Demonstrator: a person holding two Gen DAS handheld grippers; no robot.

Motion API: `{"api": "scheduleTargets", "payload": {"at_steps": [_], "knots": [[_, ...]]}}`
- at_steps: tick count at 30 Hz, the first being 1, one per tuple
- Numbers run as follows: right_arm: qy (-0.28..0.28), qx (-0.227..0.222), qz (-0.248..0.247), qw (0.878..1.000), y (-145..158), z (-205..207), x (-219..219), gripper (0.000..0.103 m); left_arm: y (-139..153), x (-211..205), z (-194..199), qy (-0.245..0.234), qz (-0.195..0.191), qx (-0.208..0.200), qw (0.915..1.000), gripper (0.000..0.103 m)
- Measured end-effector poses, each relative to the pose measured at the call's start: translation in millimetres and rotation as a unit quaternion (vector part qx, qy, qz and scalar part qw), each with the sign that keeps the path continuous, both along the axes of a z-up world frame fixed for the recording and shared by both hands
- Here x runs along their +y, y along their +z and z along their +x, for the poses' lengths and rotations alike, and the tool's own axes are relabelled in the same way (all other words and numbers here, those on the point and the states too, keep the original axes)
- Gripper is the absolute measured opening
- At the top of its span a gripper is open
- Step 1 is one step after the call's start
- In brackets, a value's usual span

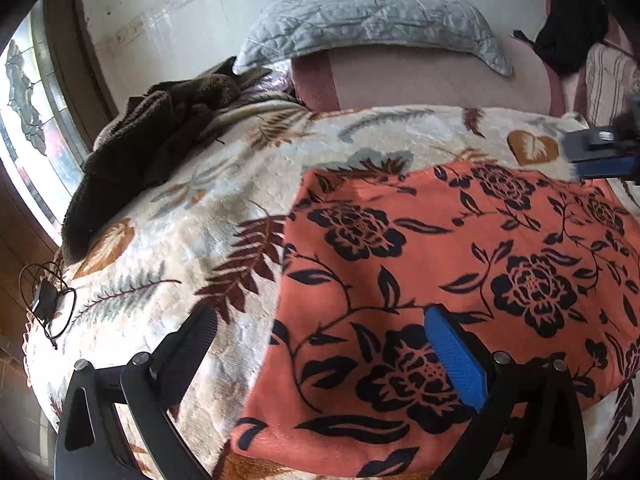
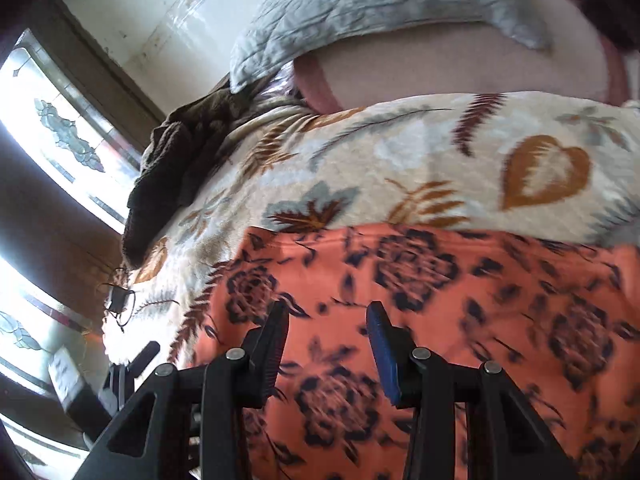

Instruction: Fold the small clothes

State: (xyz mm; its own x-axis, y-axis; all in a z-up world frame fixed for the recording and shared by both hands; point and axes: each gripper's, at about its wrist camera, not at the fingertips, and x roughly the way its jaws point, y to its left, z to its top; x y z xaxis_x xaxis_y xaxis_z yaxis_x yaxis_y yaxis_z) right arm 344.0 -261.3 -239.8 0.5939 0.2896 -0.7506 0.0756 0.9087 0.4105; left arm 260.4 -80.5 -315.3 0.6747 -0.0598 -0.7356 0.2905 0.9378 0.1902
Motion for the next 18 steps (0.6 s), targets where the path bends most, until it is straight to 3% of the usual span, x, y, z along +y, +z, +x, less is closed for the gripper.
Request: {"api": "scheduleTargets", "payload": {"at_steps": [3, 5, 8, 10, 11, 13, 15, 18], "knots": [[-0.066, 0.014, -0.044, 0.997, 0, -72, -38, 0.045, -27, -14, 2, -0.006, 0.03, 0.055, 0.998, 0.103], [-0.096, 0.036, -0.051, 0.993, -10, -108, -52, 0.044, -23, -12, -4, 0.012, 0.013, 0.029, 0.9994, 0.103], [-0.122, 0.068, -0.074, 0.987, -43, -140, -54, 0.044, -25, -17, -12, 0.026, 0.029, 0.024, 0.999, 0.103], [-0.131, 0.099, -0.055, 0.985, -75, -153, -52, 0.045, -21, -17, -21, 0.019, 0.037, 0.018, 0.999, 0.103], [-0.144, 0.064, -0.058, 0.986, -73, -164, -50, 0.045, -18, -16, -27, 0.013, 0.041, 0.013, 0.999, 0.103], [-0.133, 0.07, -0.062, 0.987, -66, -175, -45, 0.044, -13, -11, -38, 0.007, 0.034, 0.002, 0.9994, 0.103], [-0.127, 0.059, -0.026, 0.99, -56, -190, -47, 0.044, -8, -8, -49, 0.0, 0.023, -0.002, 0.9997, 0.103], [-0.137, 0.007, 0.004, 0.991, -40, -222, -48, 0.044, 4, 0, -74, -0.006, -0.001, -0.01, 0.9999, 0.103]]}}
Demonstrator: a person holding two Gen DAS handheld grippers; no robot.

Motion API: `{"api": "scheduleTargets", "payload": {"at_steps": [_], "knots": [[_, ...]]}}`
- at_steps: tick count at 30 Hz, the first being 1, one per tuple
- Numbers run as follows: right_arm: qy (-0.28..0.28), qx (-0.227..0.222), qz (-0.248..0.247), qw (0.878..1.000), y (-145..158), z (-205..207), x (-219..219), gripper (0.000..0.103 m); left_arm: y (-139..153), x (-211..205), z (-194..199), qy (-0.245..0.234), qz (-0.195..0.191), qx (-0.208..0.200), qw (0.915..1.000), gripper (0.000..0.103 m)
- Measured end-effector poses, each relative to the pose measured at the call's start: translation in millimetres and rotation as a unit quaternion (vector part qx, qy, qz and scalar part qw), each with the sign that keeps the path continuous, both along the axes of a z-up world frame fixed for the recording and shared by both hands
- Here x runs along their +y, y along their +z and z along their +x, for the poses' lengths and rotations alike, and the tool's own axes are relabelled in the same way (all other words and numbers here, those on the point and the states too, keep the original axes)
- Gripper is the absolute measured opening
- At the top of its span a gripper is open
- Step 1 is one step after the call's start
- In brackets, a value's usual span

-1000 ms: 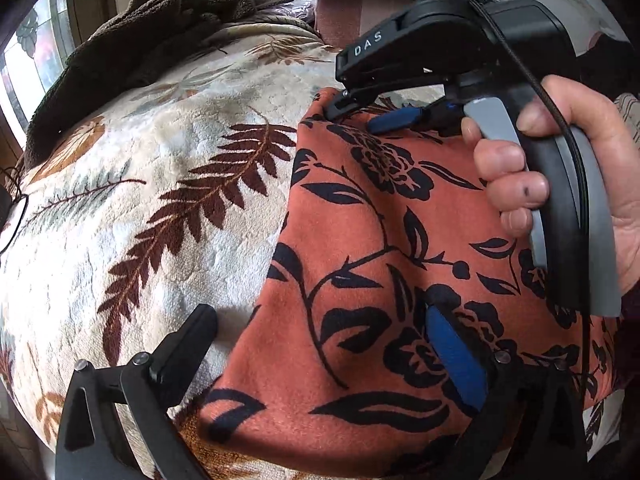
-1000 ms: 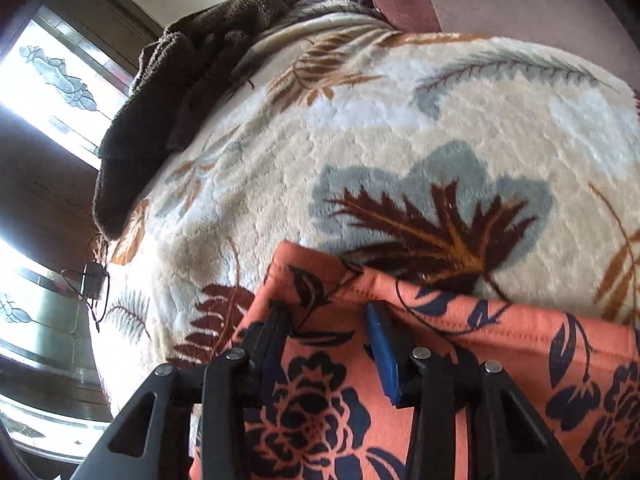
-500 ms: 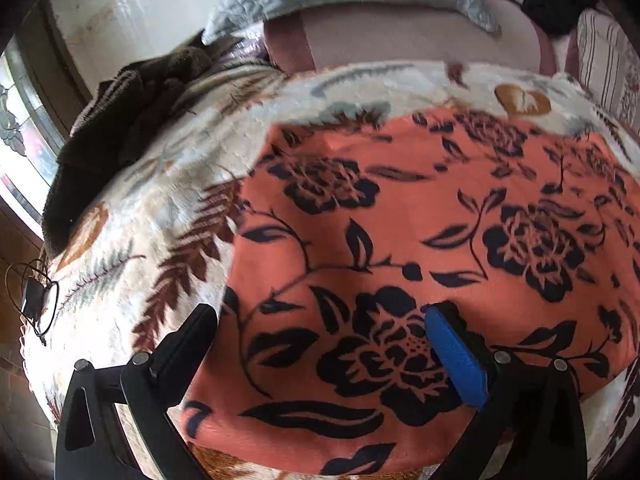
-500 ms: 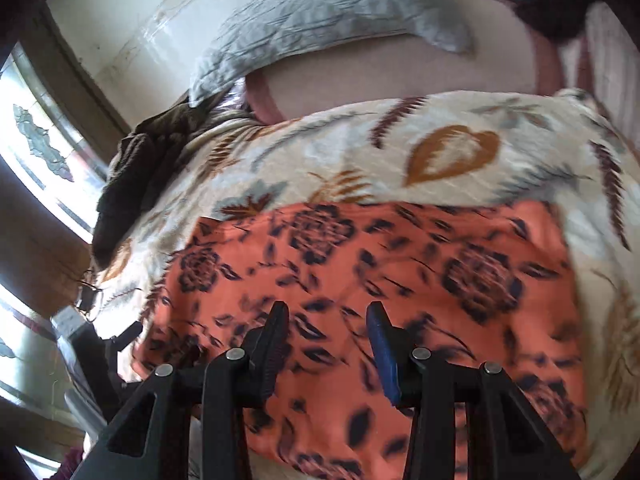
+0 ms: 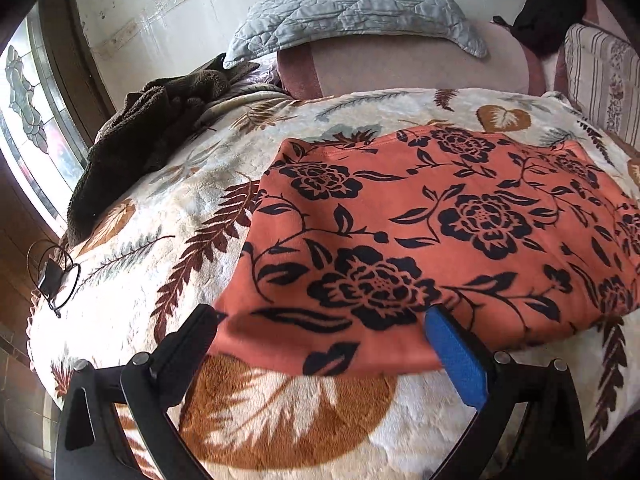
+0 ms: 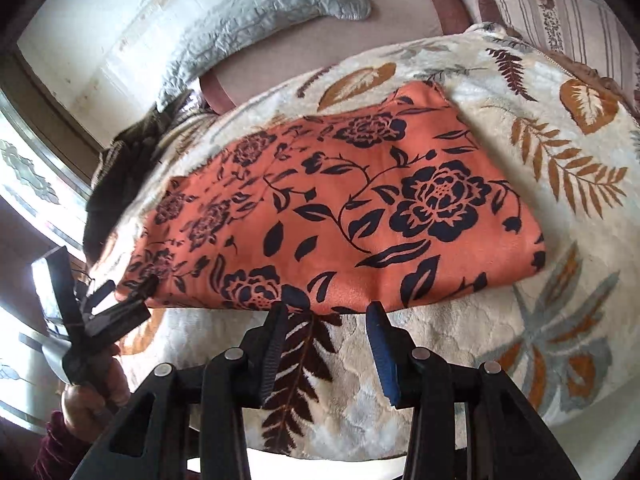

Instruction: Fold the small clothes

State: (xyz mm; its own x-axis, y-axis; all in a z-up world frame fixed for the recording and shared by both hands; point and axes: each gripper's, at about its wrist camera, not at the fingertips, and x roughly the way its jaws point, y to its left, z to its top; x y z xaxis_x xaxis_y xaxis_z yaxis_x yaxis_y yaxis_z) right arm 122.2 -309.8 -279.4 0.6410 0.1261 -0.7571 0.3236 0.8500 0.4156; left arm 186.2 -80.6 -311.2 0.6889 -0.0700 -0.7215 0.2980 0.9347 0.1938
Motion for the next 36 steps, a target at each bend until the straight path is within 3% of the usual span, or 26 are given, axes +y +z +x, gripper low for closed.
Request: {"api": "scheduleTargets", "payload": {"at_steps": [2, 5, 12, 16, 25, 36], "knots": [[-0.002, -0.036, 0.029, 0.999, 10, -22, -3, 0.045, 10, 1, -19, -0.014, -0.01, -0.01, 0.9998, 0.103], [-0.01, -0.095, 0.042, 0.995, 22, -48, -2, 0.054, 26, -4, -51, -0.036, -0.001, -0.038, 0.9986, 0.103], [-0.04, -0.163, 0.045, 0.985, 38, -97, 3, 0.054, 51, -7, -106, -0.089, -0.009, -0.06, 0.9942, 0.103], [-0.06, -0.201, 0.059, 0.976, 40, -125, -7, 0.056, 67, -4, -118, -0.09, -0.043, -0.067, 0.9928, 0.103], [-0.105, -0.209, 0.126, 0.964, 27, -129, -32, 0.059, 107, -14, -130, -0.093, -0.085, -0.108, 0.9862, 0.103], [-0.109, -0.216, 0.131, 0.961, 25, -128, -36, 0.06, 119, -12, -137, -0.097, -0.102, -0.118, 0.9829, 0.103]]}}
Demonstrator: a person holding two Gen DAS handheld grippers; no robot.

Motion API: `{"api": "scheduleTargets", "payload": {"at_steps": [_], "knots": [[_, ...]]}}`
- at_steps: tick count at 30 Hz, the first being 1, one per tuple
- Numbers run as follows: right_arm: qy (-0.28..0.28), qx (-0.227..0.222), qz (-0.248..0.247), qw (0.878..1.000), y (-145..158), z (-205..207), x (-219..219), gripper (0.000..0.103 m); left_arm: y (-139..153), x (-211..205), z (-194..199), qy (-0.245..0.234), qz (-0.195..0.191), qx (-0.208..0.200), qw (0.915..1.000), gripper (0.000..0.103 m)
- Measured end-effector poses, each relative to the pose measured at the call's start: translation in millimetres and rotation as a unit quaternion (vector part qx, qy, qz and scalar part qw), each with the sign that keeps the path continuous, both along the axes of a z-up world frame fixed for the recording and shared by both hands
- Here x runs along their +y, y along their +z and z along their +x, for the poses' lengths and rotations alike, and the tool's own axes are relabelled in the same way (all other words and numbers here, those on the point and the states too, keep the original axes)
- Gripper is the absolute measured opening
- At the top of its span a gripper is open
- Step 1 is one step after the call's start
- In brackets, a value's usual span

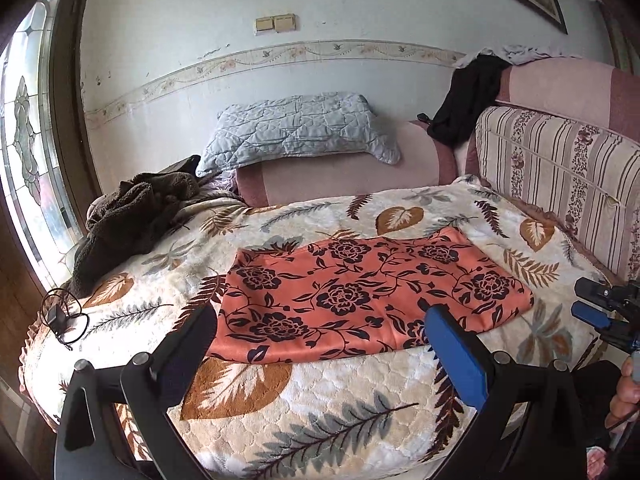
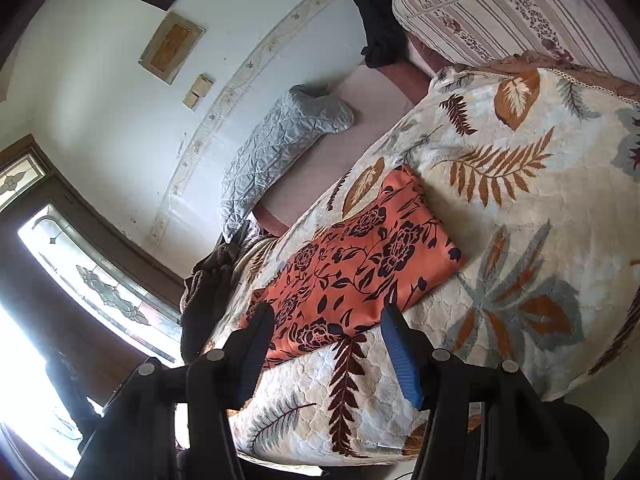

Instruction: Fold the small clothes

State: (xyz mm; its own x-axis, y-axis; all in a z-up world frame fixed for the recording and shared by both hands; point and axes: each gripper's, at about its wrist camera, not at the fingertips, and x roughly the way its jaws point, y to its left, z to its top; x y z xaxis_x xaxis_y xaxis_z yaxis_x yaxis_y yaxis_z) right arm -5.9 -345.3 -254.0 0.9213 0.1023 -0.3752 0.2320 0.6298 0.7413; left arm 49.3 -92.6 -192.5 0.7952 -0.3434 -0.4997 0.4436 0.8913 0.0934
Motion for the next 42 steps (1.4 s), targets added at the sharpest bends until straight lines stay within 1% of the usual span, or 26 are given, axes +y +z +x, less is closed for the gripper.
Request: {"api": "scheduleTargets", "payload": {"at_steps": [5, 8, 12, 15, 19, 28, 34, 37, 40, 42], "knots": [[-0.008, -0.015, 0.024, 1.0, -3, -4, -7, 0.06, -1, 2, 2, 0.001, -0.014, 0.025, 0.9996, 0.103], [-0.009, -0.017, 0.033, 0.999, -5, -3, -11, 0.06, -1, -1, 8, 0.018, -0.012, 0.034, 0.9992, 0.103], [-0.007, -0.016, 0.034, 0.999, -5, -1, -11, 0.06, -1, -4, 12, 0.03, 0.001, 0.033, 0.999, 0.103], [-0.003, -0.012, 0.029, 1.0, -5, 1, -7, 0.06, -3, 1, 12, 0.033, 0.0, 0.033, 0.9989, 0.103], [-0.002, -0.007, 0.025, 1.0, -5, 3, -4, 0.06, -9, 6, 14, 0.039, 0.015, 0.028, 0.9987, 0.103], [0.01, 0.0, 0.012, 1.0, -4, 13, 4, 0.06, -7, 15, 20, 0.046, 0.009, 0.017, 0.9988, 0.103], [0.012, -0.003, 0.017, 1.0, -5, 15, 3, 0.06, -10, 8, 21, 0.032, 0.015, 0.021, 0.9991, 0.103], [0.011, 0.0, 0.024, 1.0, -6, 17, -1, 0.06, -14, -4, 31, 0.027, 0.036, 0.02, 0.9988, 0.103], [0.008, 0.007, 0.024, 1.0, -2, 28, -8, 0.06, -22, -15, 48, 0.027, 0.061, 0.009, 0.9977, 0.103], [0.002, 0.019, 0.006, 1.0, 3, 43, -12, 0.059, -31, -18, 67, 0.039, 0.077, 0.015, 0.9962, 0.103]]}}
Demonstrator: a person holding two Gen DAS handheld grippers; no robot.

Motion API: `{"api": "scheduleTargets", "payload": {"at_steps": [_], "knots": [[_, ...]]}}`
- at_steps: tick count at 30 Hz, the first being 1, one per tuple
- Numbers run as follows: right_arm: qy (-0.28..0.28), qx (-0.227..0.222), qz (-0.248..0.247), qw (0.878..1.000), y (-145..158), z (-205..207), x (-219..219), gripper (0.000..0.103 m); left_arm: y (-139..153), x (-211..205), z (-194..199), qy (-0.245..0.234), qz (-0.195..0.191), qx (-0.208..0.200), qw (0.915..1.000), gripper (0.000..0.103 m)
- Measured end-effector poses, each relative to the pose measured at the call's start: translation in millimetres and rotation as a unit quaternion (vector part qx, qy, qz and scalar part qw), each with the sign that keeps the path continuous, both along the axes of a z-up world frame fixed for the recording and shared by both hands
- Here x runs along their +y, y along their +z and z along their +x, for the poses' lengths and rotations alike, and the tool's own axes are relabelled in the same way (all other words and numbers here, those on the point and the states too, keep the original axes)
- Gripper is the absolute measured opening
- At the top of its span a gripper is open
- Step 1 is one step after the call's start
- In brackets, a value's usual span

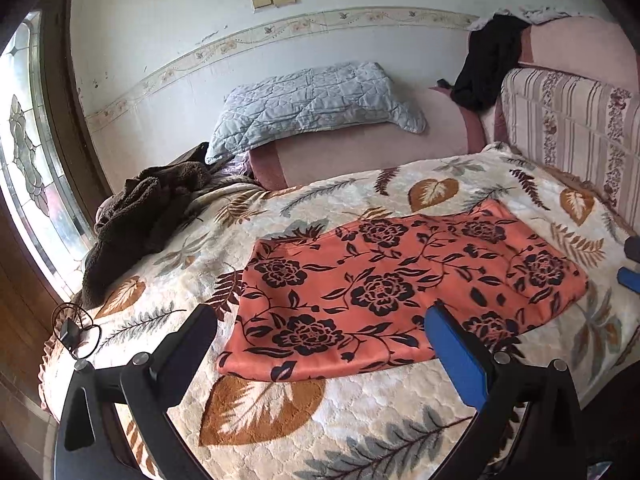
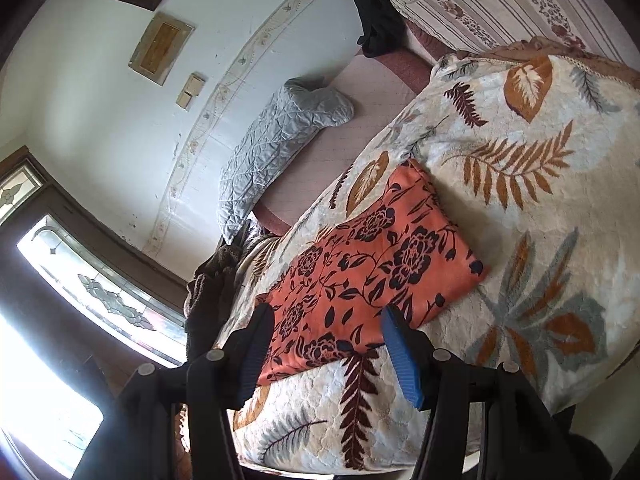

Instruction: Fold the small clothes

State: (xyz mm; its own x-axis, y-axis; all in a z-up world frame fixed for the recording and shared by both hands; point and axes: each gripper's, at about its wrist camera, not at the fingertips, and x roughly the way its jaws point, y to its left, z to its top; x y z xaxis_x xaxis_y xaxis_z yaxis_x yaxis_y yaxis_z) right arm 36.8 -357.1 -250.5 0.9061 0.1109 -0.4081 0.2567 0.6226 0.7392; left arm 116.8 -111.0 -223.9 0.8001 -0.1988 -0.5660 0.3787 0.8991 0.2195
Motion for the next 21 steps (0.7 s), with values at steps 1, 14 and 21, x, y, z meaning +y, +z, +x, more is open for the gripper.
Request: {"api": "scheduleTargets", "payload": {"at_steps": [1, 14, 21], "knots": [[-0.003, 0.017, -0.019, 1.0, 3, 11, -1, 0.059, -5, 1, 11, 0.007, 0.002, 0.006, 1.0, 0.103], [0.036, 0.123, -0.058, 0.99, -31, 147, 13, 0.059, -52, 44, 103, 0.101, -0.016, 0.045, 0.9937, 0.103], [0.059, 0.153, -0.082, 0.983, -44, 169, 36, 0.059, -64, 58, 122, 0.133, -0.034, 0.075, 0.9877, 0.103]]}}
